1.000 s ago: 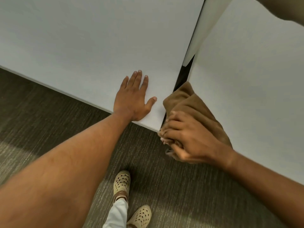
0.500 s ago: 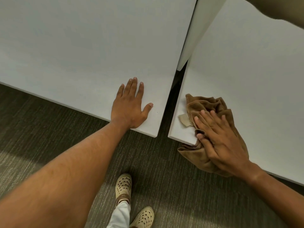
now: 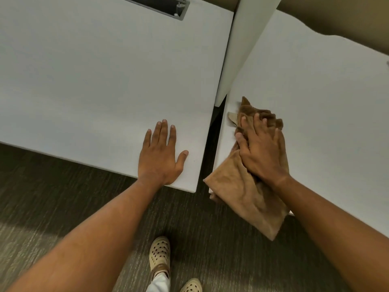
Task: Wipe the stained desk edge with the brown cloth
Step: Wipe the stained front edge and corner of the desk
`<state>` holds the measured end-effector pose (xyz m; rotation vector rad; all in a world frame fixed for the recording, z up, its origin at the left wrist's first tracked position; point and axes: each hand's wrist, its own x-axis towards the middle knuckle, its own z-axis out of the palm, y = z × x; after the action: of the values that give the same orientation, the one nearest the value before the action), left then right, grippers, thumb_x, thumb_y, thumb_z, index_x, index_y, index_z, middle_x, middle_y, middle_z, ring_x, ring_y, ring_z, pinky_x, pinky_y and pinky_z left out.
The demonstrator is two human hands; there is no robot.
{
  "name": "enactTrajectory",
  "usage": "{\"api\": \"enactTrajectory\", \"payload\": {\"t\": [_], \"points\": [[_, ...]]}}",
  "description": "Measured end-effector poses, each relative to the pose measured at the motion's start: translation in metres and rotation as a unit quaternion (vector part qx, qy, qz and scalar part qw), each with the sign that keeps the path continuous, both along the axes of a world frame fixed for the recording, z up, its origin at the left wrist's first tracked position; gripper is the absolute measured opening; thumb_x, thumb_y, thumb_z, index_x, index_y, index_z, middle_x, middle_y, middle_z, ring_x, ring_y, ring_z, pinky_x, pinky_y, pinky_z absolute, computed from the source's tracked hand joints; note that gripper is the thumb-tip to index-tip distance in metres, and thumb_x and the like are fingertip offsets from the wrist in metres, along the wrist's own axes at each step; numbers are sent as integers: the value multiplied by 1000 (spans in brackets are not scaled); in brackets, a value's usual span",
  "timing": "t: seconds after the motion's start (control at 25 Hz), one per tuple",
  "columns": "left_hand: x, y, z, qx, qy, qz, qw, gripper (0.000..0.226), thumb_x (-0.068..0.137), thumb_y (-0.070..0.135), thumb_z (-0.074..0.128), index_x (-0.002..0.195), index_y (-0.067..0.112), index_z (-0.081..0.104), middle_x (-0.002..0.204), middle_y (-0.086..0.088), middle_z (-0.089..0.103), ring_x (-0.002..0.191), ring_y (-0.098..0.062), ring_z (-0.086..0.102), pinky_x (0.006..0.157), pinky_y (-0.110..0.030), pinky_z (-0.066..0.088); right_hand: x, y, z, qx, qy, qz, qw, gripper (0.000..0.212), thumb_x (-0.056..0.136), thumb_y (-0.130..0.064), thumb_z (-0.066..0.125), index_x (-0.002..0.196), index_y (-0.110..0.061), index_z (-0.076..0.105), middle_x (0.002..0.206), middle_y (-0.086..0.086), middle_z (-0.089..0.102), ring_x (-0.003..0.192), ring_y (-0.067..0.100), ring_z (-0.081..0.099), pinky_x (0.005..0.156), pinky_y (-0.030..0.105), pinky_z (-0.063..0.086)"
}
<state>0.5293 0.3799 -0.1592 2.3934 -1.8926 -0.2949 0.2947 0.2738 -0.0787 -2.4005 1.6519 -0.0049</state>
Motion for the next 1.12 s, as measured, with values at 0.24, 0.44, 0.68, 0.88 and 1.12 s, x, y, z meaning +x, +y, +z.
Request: {"api": "enactTrajectory", "payload": {"t": [0.24, 0.44, 0.68, 0.88, 1.12], "points": [[3, -6, 17, 79, 40, -10, 996, 84, 96, 62, 21, 156, 13, -12, 164, -14, -18, 151, -27, -19, 123, -44, -7, 10, -19, 8, 56, 5, 43, 997, 72, 98, -62, 26, 157, -33, -5, 167, 1, -9, 154, 21, -11, 123, 49, -12], [-15, 2, 47, 61, 193, 26, 979, 74, 99, 51, 40, 157, 18, 10, 167, -8, 7, 153, -23, 2, 121, -41, 12, -18, 20, 27, 82, -134, 13, 987, 92, 80, -77, 36, 156, -34, 7, 167, 1, 6, 154, 24, 9, 125, 50, 8], [-57, 44, 69, 32, 359, 101, 927, 48, 97, 41, 54, 141, 21, 46, 116, -3, 67, 105, -19, 62, 89, -33, 48, -51, 74, 43, 66, -135, 37, 988, 86, 82, -72, 47, 154, -28, 28, 163, -1, 25, 148, 20, 27, 121, 40, 19], [-84, 64, 88, 30, 449, 203, 870, 19, 100, 29, 51, 116, 21, 58, 99, -2, 68, 84, -11, 66, 75, -28, 54, -41, 114, 46, 29, -86, 113, 989, 68, 87, -68, 49, 143, -30, 46, 150, 5, 46, 135, 26, 45, 113, 42, 35], [-106, 70, 108, 24, 495, 233, 837, 25, 91, 17, 68, 111, 22, 55, 82, -2, 71, 77, -15, 73, 70, -26, 59, -32, 120, 46, 7, -24, 149, 989, 36, 98, -47, 47, 122, -28, 64, 134, 1, 57, 121, 21, 51, 108, 39, 36]]}}
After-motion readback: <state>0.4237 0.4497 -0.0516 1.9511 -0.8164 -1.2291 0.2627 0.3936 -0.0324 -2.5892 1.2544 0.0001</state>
